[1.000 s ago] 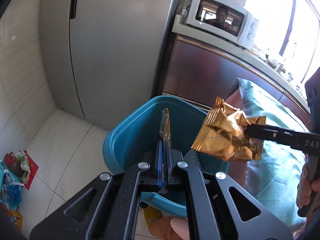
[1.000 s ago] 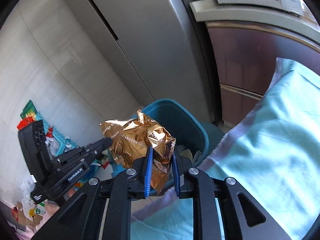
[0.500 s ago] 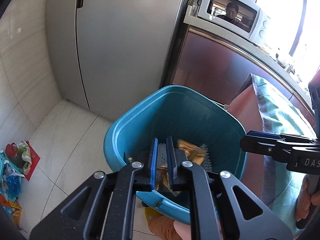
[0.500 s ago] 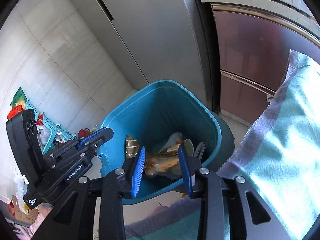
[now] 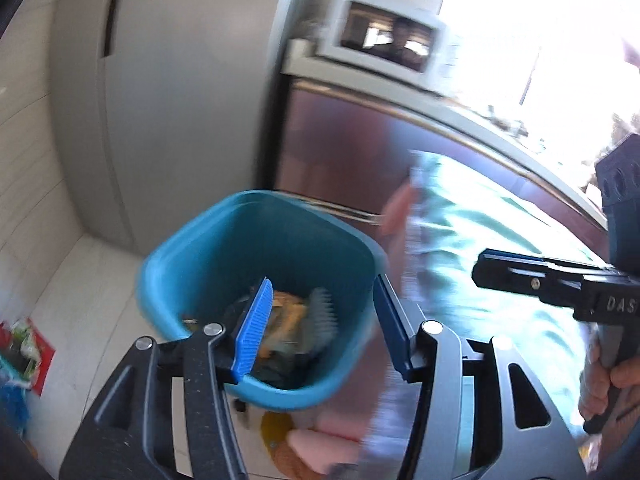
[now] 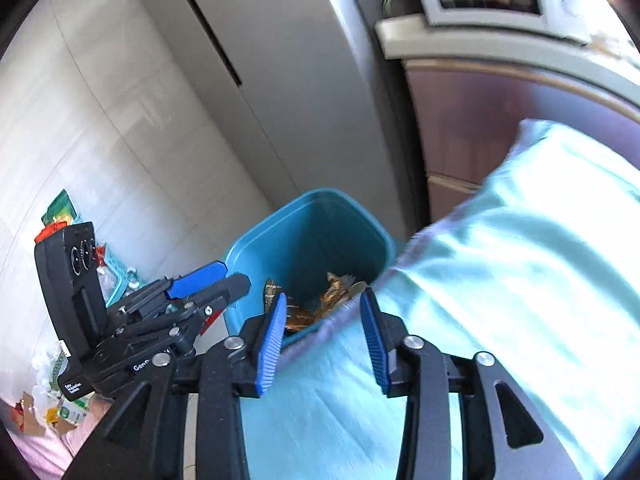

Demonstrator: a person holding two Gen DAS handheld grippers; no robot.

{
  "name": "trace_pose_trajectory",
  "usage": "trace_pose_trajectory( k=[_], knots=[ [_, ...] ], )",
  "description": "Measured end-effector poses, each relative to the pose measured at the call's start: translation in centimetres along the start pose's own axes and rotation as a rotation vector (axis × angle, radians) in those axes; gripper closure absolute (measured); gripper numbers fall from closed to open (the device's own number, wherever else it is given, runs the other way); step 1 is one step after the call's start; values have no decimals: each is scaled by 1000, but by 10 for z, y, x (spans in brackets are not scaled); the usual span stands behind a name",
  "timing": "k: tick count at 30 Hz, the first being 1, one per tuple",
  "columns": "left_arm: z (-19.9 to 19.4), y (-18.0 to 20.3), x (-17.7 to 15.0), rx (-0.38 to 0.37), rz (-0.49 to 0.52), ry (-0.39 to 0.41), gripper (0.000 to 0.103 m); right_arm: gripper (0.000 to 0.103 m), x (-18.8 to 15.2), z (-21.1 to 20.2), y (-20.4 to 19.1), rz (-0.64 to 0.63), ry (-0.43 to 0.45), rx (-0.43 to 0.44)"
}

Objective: Collect trash
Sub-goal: 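Move both open tools back over the tissue and paper cup on the table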

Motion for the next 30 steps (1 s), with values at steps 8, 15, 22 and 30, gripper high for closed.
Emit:
trace_pose_trajectory(
  k=[8, 15, 22, 30],
  knots=[
    [11, 99, -7, -222, 156, -36, 47, 63, -31, -87, 55, 83, 135, -100],
    [31, 186, -25, -386, 267, -111, 45, 62, -73, -142, 113, 213, 197, -219],
    [46, 255, -47, -502, 342, -182, 38, 57, -109, -185, 171, 347, 243, -359],
    [68, 306, -66, -564, 388, -272, 33, 31, -128, -201, 221, 430, 257, -483]
  ],
)
Point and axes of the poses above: each gripper's, at about its wrist camera, not at the fingertips, and z roughly the way its jaws point, y to its right, x to its top, the point moved 2 cm from there along z, roughly the way its jaws point, and after that the axes turned 9 degrees about -x, right-handed, at the moved point
